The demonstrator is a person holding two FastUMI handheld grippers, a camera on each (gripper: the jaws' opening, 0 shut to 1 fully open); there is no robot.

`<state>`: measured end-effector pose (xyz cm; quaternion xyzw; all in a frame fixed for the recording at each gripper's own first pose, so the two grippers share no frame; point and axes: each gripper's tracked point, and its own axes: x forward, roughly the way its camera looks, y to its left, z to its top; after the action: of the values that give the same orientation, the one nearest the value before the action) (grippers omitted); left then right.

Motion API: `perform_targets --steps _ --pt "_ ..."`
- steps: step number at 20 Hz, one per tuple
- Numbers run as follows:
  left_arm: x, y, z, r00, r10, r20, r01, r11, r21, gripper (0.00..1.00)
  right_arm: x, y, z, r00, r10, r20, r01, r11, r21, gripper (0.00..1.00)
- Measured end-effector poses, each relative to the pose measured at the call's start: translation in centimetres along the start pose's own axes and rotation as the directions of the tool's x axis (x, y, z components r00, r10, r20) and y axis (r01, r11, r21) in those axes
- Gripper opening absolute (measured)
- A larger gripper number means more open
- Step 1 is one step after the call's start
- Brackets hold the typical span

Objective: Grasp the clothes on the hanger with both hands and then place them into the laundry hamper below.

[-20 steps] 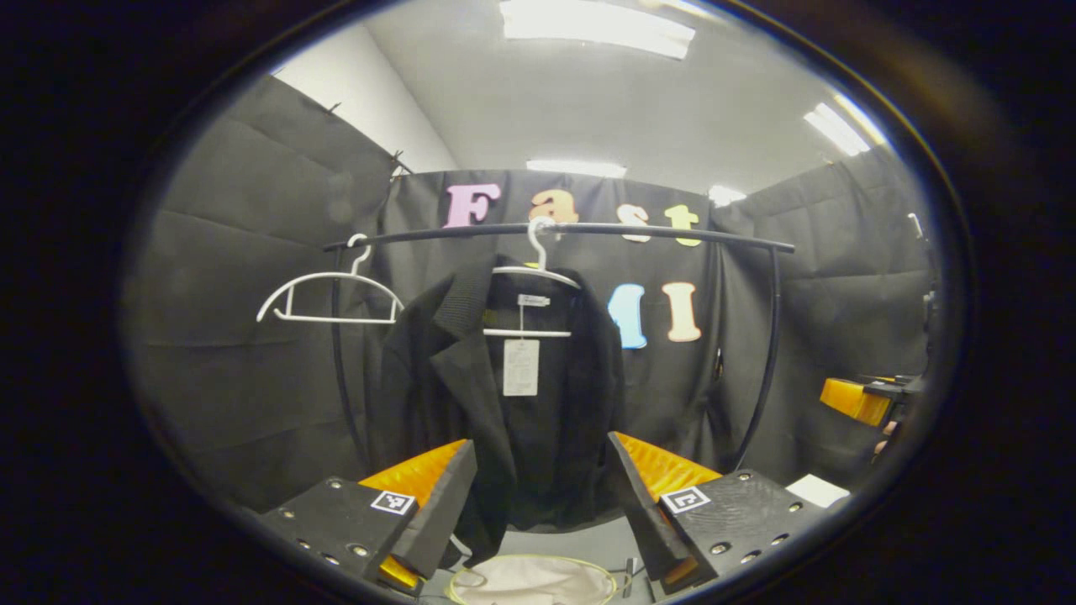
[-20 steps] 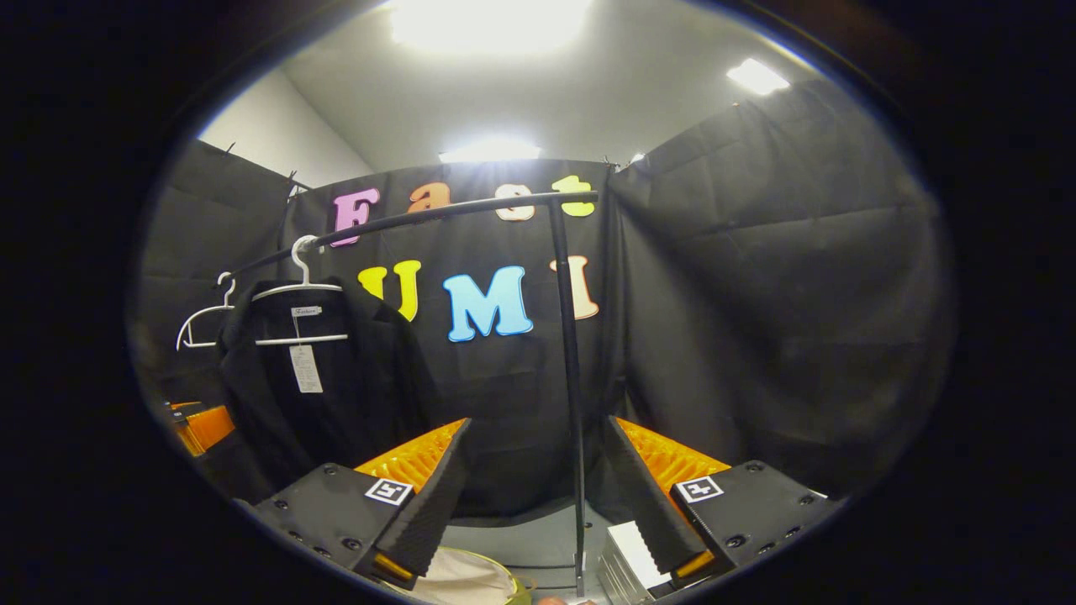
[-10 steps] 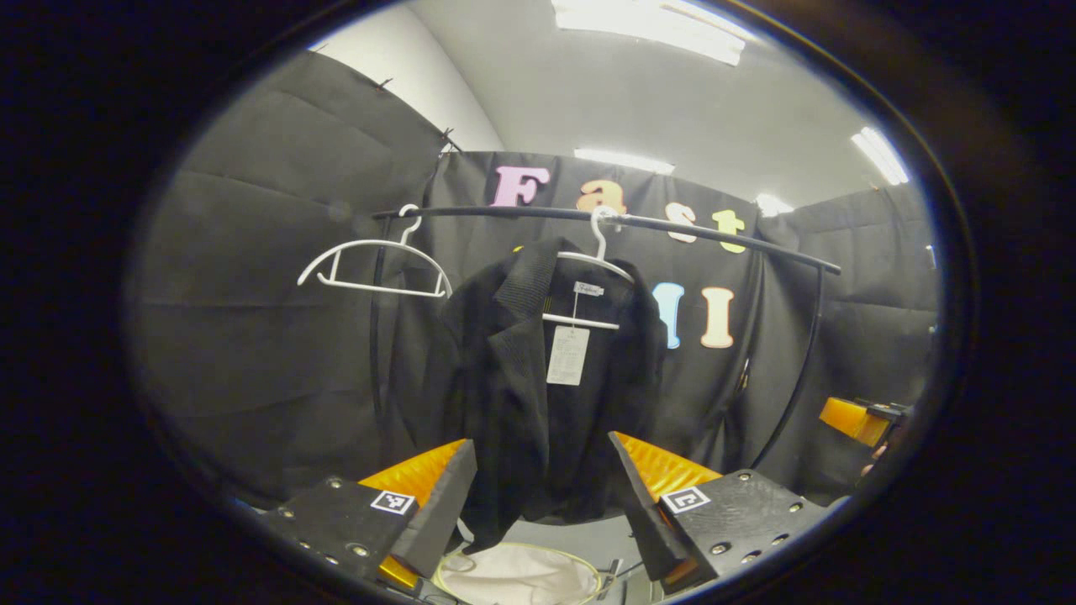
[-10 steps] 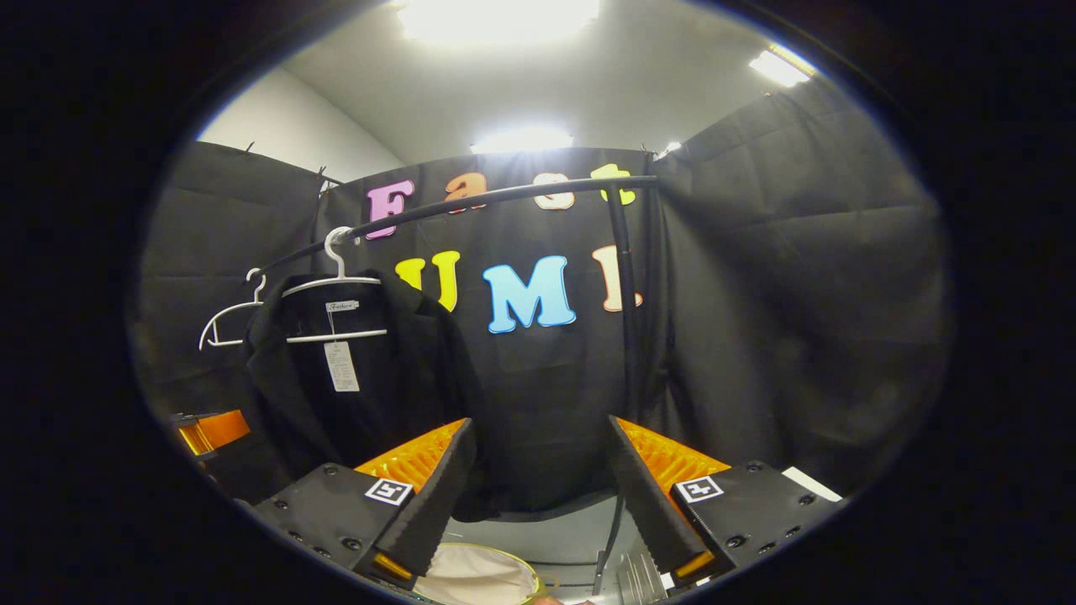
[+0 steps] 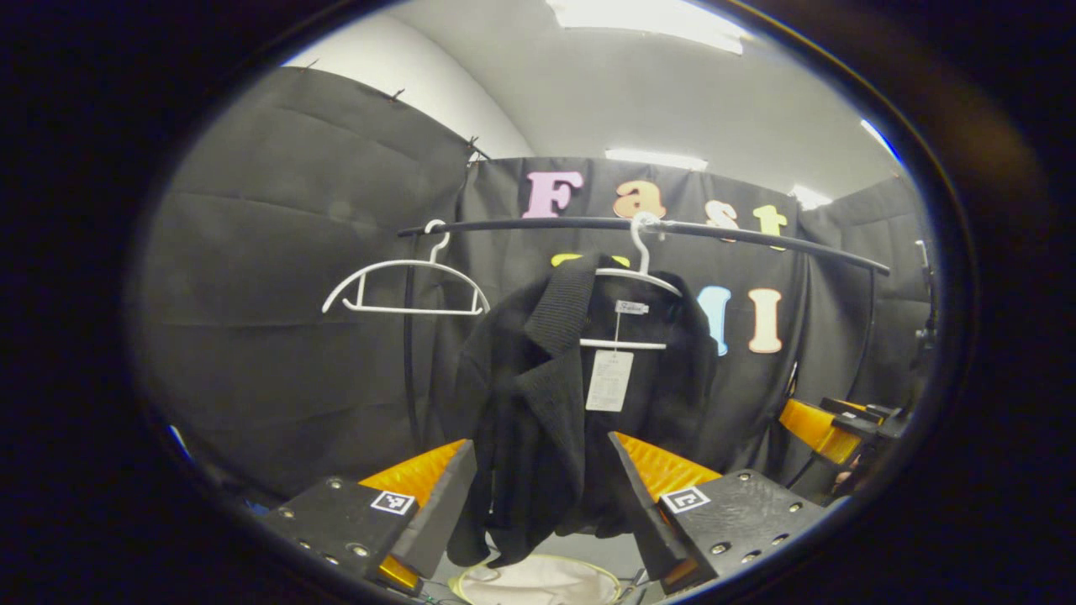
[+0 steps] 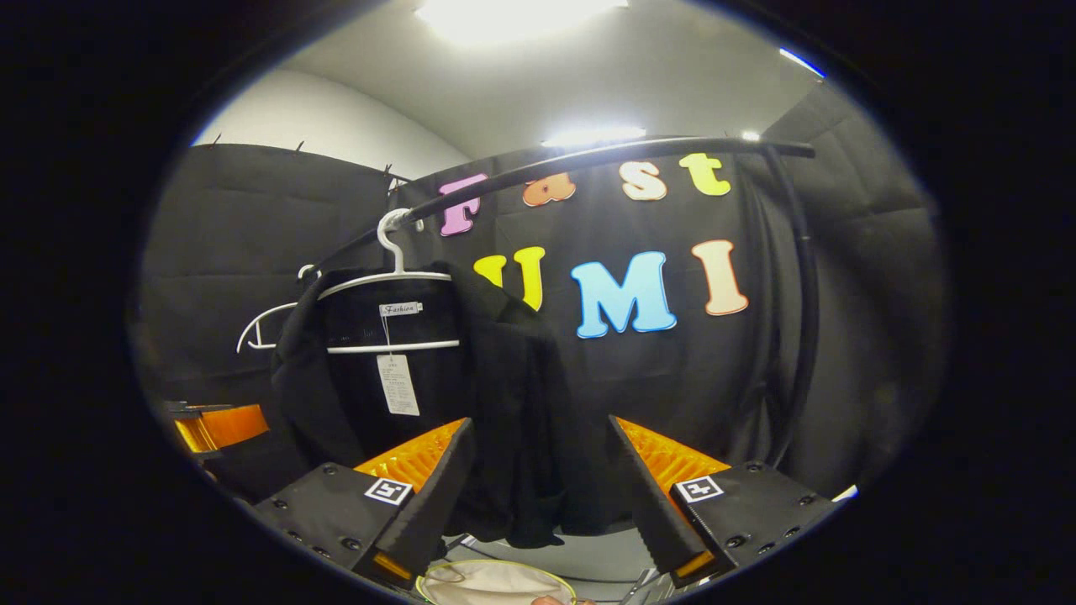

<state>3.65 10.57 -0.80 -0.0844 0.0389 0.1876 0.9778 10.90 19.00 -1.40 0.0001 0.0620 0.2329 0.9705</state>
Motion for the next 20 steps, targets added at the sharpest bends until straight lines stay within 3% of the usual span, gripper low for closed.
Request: perform_targets --steps 11,12,13,20 --pt "6.5 -0.9 1.9 0.992 0.121 0.034 -0.119 0.992 -0.042 0.90 10.4 4.0 -0.3 0.989 0.149 -0.023 -0.147 0.988 0.051 0.98" --pt "7.1 -1.0 1.8 0.991 0.129 0.032 -0.128 0.990 -0.056 0.90 11.1 4.5 -0.6 0.986 0.164 -0.033 -0.162 0.985 0.056 0.93" --pt "7.5 -1.0 1.8 0.990 0.139 0.031 -0.137 0.988 -0.065 0.90 11.9 5.0 -0.9 0.983 0.176 -0.041 -0.174 0.983 0.057 0.98" --pt "10.2 -0.1 1.3 0.976 0.216 0.021 -0.214 0.974 -0.076 0.89 15.8 6.1 -1.8 0.976 0.210 -0.065 -0.207 0.977 0.050 0.98"
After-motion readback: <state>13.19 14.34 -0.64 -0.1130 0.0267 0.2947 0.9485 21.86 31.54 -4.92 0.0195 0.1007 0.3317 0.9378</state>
